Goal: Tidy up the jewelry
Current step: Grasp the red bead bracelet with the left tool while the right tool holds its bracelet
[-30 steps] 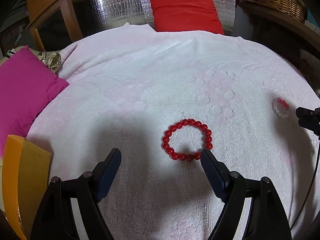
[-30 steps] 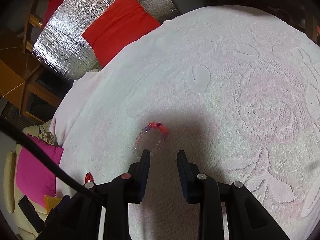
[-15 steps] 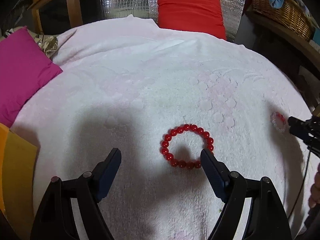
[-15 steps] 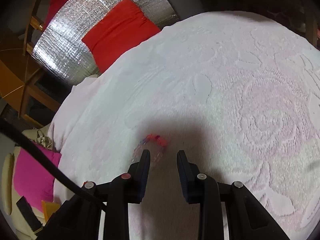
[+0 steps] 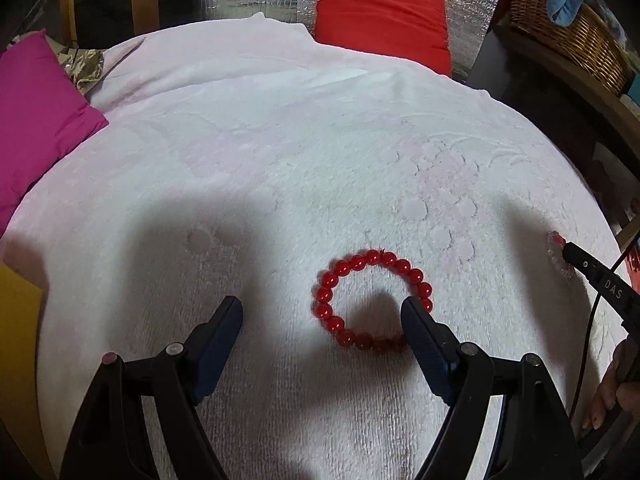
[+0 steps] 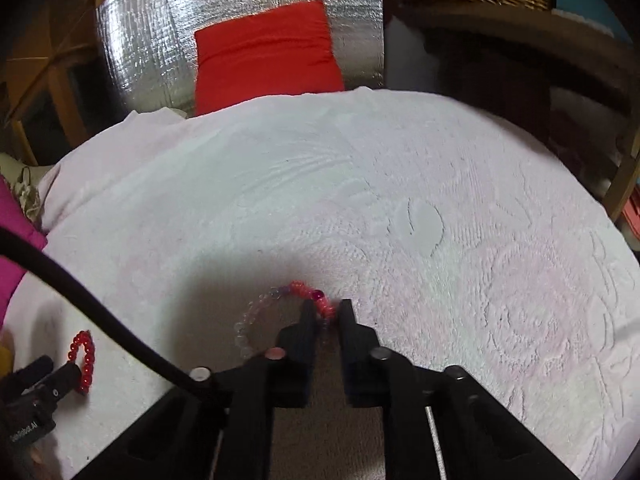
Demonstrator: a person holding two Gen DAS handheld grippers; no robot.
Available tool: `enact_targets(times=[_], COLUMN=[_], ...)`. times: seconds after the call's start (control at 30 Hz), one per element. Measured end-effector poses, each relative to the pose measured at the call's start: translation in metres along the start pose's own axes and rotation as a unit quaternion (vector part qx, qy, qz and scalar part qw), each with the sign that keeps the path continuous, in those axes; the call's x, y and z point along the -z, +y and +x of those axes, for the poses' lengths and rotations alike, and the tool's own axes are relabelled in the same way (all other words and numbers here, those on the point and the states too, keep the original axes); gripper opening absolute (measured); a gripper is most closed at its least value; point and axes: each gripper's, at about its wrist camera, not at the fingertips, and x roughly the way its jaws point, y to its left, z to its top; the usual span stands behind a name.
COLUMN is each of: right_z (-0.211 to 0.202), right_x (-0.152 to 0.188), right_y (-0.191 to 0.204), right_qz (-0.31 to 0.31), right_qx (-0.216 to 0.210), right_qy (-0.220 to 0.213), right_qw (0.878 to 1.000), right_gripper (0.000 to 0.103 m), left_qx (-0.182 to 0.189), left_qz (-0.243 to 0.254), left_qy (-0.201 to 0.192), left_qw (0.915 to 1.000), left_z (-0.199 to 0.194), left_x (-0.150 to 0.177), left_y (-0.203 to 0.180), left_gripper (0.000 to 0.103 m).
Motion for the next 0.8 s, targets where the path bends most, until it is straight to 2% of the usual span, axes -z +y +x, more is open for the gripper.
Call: enact_targets(times=[0.13,0.3,0.43,0.63,0.7,0.73,0.8], right_z=[-0.003,-0.005,-0.006,-0.009,-0.009,-0.009,-0.011], right_x=[0.003,0.005,0.005,0.004,0.004,0.004,0.003], right_y=[0.000,-0.001,-0.003,-0.005,-0.005,-0.005,-0.004], right_qz=[0.004,0.011,0.021,0.030,0.031,0.031,0.032], right_qx=[-0.005,-0.020,-0.029,-0.033,-0.033,-0.033,-0.034], right_qy=[-0.004,-0.002,-0.002,-0.004,-0.003,-0.004,-0.006], right_qw=[1.000,1.000,0.999,0.999,0.999,0.999,0.999], right_gripper=[0.010,0.010,0.010,0.010,0.010,0.010,0.010], left_qx=[0.013,0.052,0.059,0.065,0.068,0.069,0.075], left_qz=[-0.001,0.010,0.009,0.005,0.006,0.006,0.002], left_qy=[-0.004,0.004,0.017,0.007,0.000,0.001,-0.002], left_qw=[0.9999,0.9986,0.9981,0.9979,0.9977,0.9976,0.9972], left_z=[0.001,0.002,0.009,0.008,0.007,0.006,0.006], left_x=[-0.003,-0.002,-0.002,0.001,0.003,0.004,0.004], left_y=[-0.001,-0.012,-0.017,-0.016,-0.015,-0.014,-0.012], left_gripper=[0.082,0.082,0.082,0.081,0.065,0.054,0.043])
